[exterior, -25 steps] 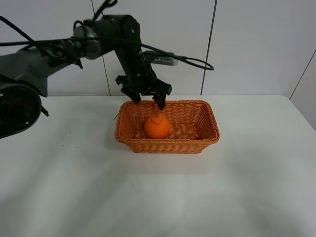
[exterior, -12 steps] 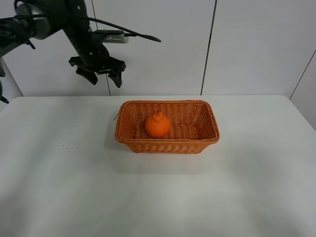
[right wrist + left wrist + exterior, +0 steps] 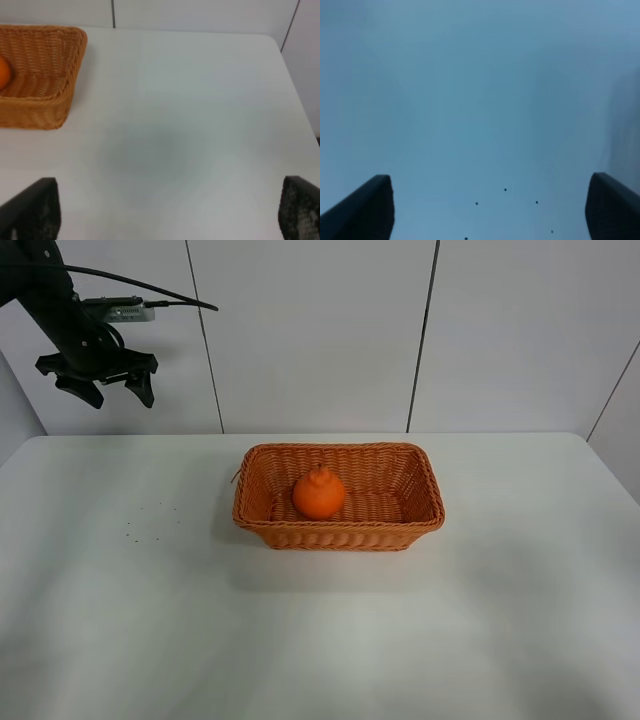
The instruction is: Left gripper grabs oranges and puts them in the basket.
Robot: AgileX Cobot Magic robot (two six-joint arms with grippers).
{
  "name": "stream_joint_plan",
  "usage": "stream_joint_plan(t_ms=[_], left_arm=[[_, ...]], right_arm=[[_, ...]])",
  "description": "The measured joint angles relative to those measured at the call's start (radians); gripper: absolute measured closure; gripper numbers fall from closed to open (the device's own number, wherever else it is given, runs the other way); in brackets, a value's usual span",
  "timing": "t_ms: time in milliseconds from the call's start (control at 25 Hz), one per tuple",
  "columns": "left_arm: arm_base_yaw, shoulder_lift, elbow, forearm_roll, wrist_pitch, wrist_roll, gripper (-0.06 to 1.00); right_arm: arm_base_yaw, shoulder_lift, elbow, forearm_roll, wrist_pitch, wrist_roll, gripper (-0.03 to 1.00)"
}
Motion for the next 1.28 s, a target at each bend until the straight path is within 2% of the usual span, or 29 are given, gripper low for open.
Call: stream_joint_plan(t_ms=[200,600,800,1280], left_arm=[[-0.003,-0.058,0.052,-0.032,0.017,0.000,0.07],[-0.003,-0.320,0.295,-0.043,0.039,0.000,0.07],[-0.003,-0.544,0.517,-0.046,0.039,0.000,0.07],[-0.003,-1.187,1.189,-0.048,0.039,0.000,0.07]], right_arm=[[0.000,0.000,0.000,0.000,0.000,0.000,0.27],[0.000,0.000,0.000,0.000,0.000,0.000,0.27],[0.000,0.000,0.000,0.000,0.000,0.000,0.27],[0.000,0.000,0.000,0.000,0.000,0.000,0.27]])
